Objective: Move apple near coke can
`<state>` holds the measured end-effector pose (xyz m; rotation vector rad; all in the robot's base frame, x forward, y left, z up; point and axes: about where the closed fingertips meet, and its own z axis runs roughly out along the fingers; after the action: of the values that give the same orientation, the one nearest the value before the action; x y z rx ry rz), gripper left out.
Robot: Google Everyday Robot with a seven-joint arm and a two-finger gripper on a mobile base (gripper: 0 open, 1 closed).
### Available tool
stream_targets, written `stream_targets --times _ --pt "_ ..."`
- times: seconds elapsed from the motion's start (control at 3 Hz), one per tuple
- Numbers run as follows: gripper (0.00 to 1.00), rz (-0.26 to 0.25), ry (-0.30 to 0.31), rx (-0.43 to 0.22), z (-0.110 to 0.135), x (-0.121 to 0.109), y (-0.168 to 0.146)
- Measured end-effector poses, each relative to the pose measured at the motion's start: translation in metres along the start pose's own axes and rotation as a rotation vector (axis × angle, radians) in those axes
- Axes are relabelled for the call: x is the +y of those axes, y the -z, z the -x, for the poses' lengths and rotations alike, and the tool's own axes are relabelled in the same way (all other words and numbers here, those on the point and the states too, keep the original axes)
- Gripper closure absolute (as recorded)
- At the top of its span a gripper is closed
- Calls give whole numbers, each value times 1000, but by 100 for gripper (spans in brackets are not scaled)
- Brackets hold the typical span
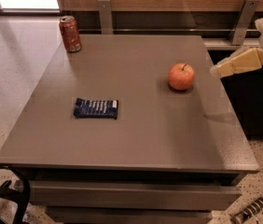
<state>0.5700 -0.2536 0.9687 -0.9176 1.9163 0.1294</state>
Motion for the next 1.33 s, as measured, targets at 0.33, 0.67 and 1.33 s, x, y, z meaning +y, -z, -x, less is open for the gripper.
stream_targets --times 0.33,0.67,1.33 --pt "0 7 -8 -9 -1 0 -3" --pt "0 64 -78 -93 -8 -2 -31" --pt "0 176 -133 -311 -14 10 -91"
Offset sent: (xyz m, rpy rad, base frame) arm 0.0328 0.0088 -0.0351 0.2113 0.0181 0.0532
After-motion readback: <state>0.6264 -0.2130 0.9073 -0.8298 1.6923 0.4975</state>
